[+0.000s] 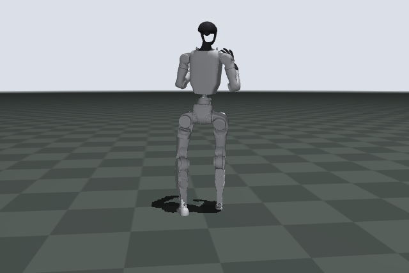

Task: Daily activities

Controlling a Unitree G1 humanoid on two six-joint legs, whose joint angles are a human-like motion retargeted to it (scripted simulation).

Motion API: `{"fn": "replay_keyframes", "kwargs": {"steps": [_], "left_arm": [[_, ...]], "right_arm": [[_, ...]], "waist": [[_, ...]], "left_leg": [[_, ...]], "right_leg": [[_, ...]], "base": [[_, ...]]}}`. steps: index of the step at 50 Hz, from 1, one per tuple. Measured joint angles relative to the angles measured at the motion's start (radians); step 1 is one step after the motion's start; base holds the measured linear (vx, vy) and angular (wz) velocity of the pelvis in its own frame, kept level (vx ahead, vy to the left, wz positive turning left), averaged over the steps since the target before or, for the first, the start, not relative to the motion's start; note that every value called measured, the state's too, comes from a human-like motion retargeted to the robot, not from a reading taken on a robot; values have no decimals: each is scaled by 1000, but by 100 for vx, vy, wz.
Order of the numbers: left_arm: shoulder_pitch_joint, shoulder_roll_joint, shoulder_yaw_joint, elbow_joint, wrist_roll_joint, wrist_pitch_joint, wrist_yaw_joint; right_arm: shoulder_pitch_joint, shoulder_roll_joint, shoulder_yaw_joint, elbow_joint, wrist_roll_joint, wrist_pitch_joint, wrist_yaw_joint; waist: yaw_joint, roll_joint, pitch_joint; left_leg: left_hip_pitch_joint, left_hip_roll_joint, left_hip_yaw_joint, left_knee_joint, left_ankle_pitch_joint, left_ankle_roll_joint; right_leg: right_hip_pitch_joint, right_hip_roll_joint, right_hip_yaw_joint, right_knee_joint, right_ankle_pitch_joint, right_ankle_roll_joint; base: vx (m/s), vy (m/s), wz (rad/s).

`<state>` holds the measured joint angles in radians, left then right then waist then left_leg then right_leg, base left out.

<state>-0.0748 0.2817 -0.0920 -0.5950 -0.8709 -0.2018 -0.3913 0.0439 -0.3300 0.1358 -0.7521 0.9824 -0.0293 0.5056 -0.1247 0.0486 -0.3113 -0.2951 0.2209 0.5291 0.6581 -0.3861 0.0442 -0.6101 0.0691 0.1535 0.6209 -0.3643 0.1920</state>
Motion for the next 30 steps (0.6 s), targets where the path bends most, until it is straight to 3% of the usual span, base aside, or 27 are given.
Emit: {"fn": "replay_keyframes", "kwargs": {"steps": [8,13,30], "left_arm": [[1,-18,0,-5,-3,5,21],[-3,-28,-14,0,-2,9,27],[83,-16,-12,130,20,34,26]], "right_arm": [[4,-18,-15,-5,-55,-11,-22],[6,-42,-30,-1,-97,-12,-24],[7,-87,-77,70,-287,-29,-79]], "waist": [[17,9,14],[29,23,18],[-10,30,-12]], "left_leg": [[-78,73,-46,133,-3,4],[-128,87,-95,139,-60,3],[-109,-9,-57,-75,-51,-2]], "right_leg": [[-8,32,-26,0,9,-13],[-13,50,-40,-25,28,-9],[-53,-8,-36,-66,50,30]], "base": [[0,0,0],[0,0,0],[1,1,3]]}}
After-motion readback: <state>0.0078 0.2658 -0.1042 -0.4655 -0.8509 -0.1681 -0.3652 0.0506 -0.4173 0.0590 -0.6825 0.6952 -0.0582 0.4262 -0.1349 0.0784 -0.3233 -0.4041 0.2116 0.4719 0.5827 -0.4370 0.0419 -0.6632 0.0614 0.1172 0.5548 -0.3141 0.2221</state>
